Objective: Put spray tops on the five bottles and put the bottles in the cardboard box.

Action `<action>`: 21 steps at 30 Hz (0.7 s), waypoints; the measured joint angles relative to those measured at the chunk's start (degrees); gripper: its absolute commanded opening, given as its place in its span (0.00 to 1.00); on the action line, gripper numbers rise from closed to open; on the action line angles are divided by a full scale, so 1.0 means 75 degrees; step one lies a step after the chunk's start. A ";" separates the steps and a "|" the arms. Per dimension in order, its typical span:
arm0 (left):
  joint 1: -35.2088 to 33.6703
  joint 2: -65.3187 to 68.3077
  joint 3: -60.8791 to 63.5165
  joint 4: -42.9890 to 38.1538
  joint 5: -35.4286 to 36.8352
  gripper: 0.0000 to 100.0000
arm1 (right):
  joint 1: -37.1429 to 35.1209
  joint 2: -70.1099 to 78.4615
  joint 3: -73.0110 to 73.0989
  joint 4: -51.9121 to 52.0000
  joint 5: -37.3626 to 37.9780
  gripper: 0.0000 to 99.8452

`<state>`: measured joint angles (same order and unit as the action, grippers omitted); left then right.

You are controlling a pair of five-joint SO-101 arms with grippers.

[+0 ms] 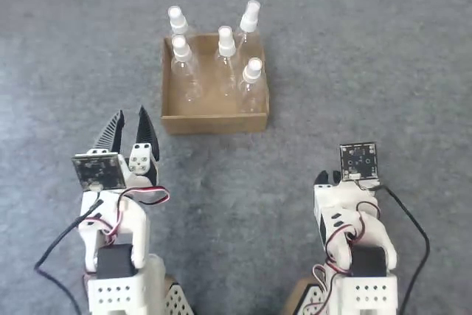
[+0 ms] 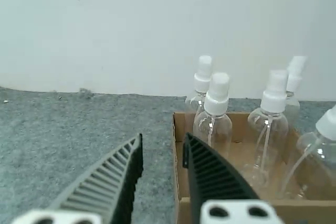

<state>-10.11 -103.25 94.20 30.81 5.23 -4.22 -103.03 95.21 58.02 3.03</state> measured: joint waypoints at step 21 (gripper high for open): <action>0.0000 0.0000 0.0410 0.1278 -0.0891 0.12 | 0.0000 0.0000 0.0000 0.1629 0.0000 0.03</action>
<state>-10.11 -103.25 97.27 40.40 -1.45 -4.22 -103.03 95.21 70.24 3.03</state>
